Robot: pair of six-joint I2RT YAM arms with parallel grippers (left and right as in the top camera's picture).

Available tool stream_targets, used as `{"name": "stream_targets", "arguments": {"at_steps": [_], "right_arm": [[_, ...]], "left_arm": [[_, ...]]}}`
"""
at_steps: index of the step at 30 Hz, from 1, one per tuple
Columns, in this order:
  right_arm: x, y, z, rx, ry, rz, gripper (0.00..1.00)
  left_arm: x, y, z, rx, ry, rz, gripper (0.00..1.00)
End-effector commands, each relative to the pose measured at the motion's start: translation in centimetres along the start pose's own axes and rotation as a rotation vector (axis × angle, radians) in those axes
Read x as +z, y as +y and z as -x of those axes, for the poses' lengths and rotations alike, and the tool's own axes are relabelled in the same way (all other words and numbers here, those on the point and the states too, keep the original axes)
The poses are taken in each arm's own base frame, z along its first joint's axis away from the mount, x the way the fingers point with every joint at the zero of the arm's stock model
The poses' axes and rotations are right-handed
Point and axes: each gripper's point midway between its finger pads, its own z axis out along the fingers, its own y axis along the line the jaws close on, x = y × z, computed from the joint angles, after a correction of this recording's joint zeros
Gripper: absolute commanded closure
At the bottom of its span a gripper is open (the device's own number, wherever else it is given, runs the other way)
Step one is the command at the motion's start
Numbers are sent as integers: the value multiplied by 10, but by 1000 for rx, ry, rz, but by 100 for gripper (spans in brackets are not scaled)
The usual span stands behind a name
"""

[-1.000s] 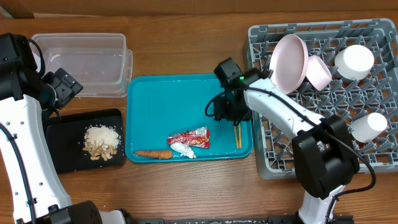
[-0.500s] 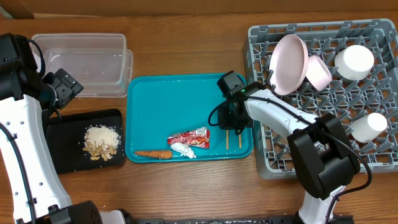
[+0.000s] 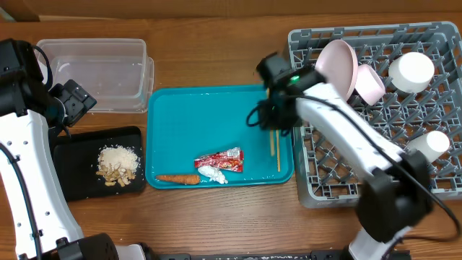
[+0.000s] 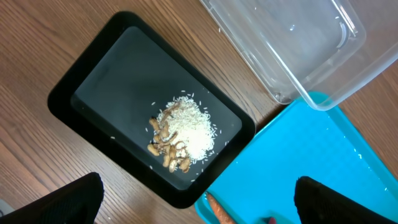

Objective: Sort waste into correct bins and load items into the dishwasher

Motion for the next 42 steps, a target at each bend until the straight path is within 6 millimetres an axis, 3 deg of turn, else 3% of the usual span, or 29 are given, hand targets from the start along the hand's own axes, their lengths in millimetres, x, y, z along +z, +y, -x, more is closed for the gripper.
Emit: {"name": "stream_targets", "arguments": {"at_steps": [1,6,13,15,16,18,20,23,25,28,30,35,42], "right_arm": [[-34,-56,5,-7,-62,-185,96],[-17,-95,-17,8,59,-245,96],[21,-100,-46,-24,159,-215,96],[22,-100,-47,-26,160,-218,89],[20,-100,-44,-24,146,-216,76],[10,-96,-34,-19,111,-206,67],[-21,-84,-8,-19,-3,-167,55],[-54,-43,24,-50,-138,-11,47],[-59,-16,36,-92,-200,62,44],[-41,5,34,-140,-196,72,40],[-19,11,27,-138,-139,53,40],[44,-4,5,-28,19,-52,40],[103,-17,-23,-8,177,-123,40]], "left_arm": [[-5,-2,2,20,-14,-11,0],[-5,-2,2,20,-14,-11,0],[-5,-2,2,20,-14,-11,0],[-5,-2,2,20,-14,-11,0],[-5,-2,2,20,-14,-11,0],[-5,-2,2,20,-14,-11,0],[-5,-2,2,20,-13,-11,0],[-5,-2,2,20,-14,-11,0],[-5,-2,2,20,-14,-11,0],[-5,-2,2,20,-14,-11,0],[-5,-2,2,20,-13,-10,0],[-5,-2,2,20,-12,-10,0],[-5,-1,1,20,-10,-9,0]]}}
